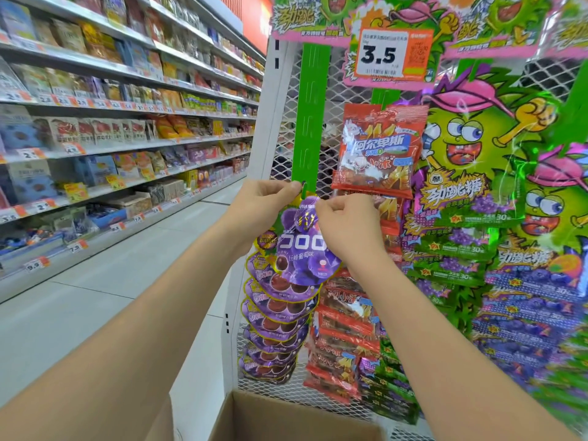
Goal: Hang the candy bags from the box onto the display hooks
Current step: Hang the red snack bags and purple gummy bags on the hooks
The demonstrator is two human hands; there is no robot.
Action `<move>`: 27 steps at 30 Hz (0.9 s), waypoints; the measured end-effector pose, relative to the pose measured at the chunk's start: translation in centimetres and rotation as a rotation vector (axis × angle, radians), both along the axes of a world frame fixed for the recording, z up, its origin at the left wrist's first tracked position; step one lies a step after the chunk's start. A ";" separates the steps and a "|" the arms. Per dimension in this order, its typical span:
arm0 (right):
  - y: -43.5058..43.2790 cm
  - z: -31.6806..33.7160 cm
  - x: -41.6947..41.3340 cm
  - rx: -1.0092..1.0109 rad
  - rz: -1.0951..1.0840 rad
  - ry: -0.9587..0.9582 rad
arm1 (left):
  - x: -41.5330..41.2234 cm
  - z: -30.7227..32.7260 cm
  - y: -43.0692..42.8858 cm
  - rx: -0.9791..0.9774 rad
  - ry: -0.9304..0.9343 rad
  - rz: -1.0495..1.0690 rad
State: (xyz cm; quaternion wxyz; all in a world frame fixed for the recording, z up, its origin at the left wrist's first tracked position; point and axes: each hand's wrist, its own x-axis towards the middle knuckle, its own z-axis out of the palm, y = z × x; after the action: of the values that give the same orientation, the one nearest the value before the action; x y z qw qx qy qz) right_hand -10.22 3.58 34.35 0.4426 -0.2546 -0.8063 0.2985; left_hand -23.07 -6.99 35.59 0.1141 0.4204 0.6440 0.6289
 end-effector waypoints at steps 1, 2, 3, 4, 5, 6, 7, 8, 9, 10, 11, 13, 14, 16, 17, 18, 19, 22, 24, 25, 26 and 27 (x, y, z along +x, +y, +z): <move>0.1 -0.4 0.2 0.040 -0.008 -0.010 | -0.2 -0.3 0.1 -0.001 0.037 0.014; 0.2 -0.9 0.4 0.086 -0.019 -0.022 | -0.3 -0.6 0.1 -0.006 0.084 0.034; 0.4 -1.5 0.6 0.130 -0.041 -0.041 | -0.5 -1.0 0.1 -0.013 0.136 0.052; 0.6 -2.1 0.9 0.168 -0.067 -0.060 | -0.6 -1.5 0.0 -0.025 0.197 0.067; 0.7 -2.7 1.2 0.198 -0.092 -0.078 | -0.8 -2.0 0.0 -0.041 0.263 0.087; 0.7 -3.3 1.7 0.225 -0.112 -0.092 | -1.2 -2.7 0.0 -0.075 0.338 0.119; 0.5 -3.9 2.1 0.256 -0.131 -0.102 | -1.7 -3.6 0.0 -0.118 0.420 0.154; 0.3 -4.5 2.6 0.293 -0.153 -0.104 | -2.1 -4.6 -0.2 -0.162 0.509 0.199; 0.1 -5.2 3.2 0.325 -0.174 -0.098 | -2.6 -5.8 -0.3 -0.183 0.582 0.248; -0.1 -6.1 3.7 0.346 -0.179 -0.082 | -2.8 -7.0 -0.5 -0.188 0.640 0.304; -0.4 -7.1 4.2 0.347 -0.157 -0.063 | -3.0 -8.3 -0.7 -0.182 0.681 0.370; -0.7 -9.8 5.0 0.298 -0.065 -0.085 | -2.3 -10.9 -1.3 -0.150 0.726 0.518; -0.8 -11.4 5.2 0.260 -0.013 -0.144 | -1.7 -12.2 -1.7 -0.134 0.743 0.577; -0.6 -15.2 5.5 0.165 0.076 -0.335 | -0.4 -14.9 -2.2 -0.108 0.749 0.631; -0.4 -17.4 5.5 0.125 0.110 -0.453 | 0.2 -16.4 -2.3 -0.103 0.743 0.634; -0.2 -19.5 5.6 0.089 0.143 -0.565 | 0.8 -18.1 -2.4 -0.112 0.733 0.631; 0.0 -21.6 5.7 0.045 0.174 -0.653 | 1.2 -20.1 -2.5 -0.120 0.727 0.619; 0.3 -26.7 6.0 -0.095 0.288 -0.812 | 2.2 -26.8 -3.0 -0.266 0.665 0.451; 0.3 -29.2 6.1 -0.159 0.365 -0.882 | 2.9 -30.8 -3.2 -0.499 0.489 0.213; 0.3 -30.2 6.1 -0.209 0.392 -0.897 | 3.1 -32.8 -3.1 -0.637 0.405 0.100; 0.4 -31.2 6.2 -0.258 0.406 -0.904 | 3.2 -34.7 -3.0 -0.770 0.366 -0.002; 0.7 -32.5 6.4 -0.300 0.409 -0.916 | 3.3 -36.8 -2.8 -0.880 0.351 -0.096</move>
State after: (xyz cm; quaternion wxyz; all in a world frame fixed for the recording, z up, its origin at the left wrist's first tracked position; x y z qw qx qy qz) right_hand -3.84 4.30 1.87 -0.0643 -0.2570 -0.8988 0.3491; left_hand -19.79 -9.78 -1.21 0.1998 0.4612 0.8387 0.2097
